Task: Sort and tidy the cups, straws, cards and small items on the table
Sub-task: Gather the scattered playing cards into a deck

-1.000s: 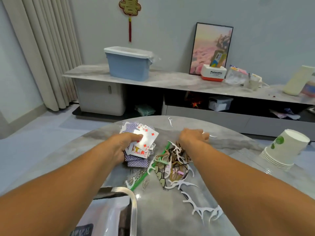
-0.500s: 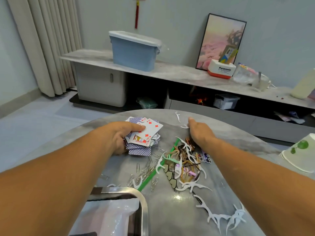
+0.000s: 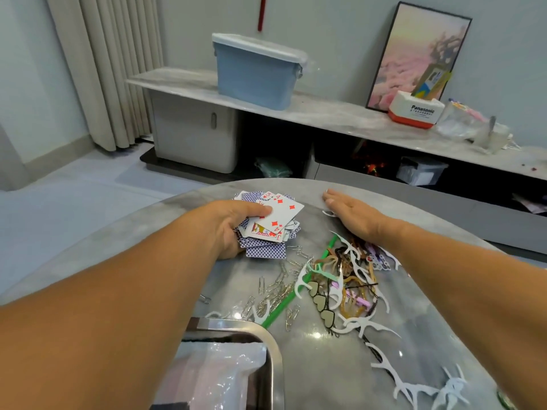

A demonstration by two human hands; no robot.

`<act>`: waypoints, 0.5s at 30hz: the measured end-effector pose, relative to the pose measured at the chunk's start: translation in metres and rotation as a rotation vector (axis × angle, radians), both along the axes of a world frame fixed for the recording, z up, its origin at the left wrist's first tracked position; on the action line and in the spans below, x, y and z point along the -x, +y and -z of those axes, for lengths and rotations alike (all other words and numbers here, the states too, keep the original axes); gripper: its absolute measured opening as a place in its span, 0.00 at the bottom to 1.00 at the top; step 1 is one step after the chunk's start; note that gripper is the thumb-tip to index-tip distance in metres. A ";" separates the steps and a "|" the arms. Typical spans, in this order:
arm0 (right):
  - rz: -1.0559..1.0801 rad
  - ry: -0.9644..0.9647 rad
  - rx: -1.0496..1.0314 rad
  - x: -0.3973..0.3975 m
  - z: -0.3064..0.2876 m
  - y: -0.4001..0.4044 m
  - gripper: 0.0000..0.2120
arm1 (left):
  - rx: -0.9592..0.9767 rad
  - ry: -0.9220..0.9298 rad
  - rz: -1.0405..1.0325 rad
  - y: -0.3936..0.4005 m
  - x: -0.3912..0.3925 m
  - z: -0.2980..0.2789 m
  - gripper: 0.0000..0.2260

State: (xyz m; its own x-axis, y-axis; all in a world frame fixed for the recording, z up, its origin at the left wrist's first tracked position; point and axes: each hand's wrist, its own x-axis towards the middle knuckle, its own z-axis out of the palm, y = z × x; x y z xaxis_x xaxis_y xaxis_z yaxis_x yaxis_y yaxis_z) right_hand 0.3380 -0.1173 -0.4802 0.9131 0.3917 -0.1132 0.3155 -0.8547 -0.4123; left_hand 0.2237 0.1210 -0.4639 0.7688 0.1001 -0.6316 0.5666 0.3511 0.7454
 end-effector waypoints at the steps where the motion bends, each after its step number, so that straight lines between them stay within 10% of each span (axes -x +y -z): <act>1: -0.002 -0.005 -0.006 0.009 0.000 -0.003 0.25 | -0.002 0.003 -0.008 -0.001 0.001 0.000 0.12; 15: -0.206 0.018 -0.006 0.193 -0.005 -0.033 0.22 | -0.028 0.017 -0.074 -0.028 0.054 -0.035 0.07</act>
